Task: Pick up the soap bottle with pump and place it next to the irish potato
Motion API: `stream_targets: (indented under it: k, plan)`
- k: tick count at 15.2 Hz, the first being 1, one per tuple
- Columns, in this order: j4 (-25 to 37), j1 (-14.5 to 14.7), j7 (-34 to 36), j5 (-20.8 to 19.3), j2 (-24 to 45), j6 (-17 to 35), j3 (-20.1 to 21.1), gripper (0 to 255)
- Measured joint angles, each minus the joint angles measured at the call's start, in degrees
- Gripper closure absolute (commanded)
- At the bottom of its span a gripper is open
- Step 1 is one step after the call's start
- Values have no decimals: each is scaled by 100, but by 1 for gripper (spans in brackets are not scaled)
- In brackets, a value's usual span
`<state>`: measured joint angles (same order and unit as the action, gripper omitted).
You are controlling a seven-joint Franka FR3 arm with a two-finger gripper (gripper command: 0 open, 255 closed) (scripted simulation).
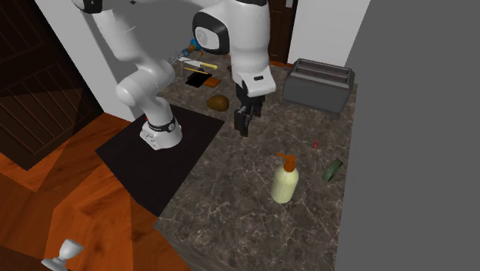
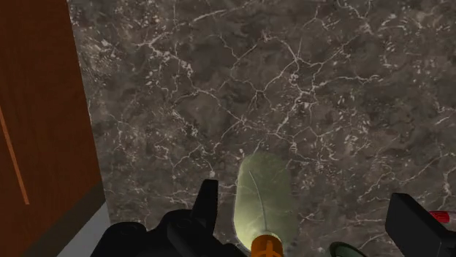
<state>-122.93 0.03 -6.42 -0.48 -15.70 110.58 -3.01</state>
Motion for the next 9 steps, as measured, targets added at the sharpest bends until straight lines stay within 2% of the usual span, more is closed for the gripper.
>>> stream_targets:
  k: [9]
  plan:
    - [1518, 42, -153, 210, 2047, 407, -10, 0]
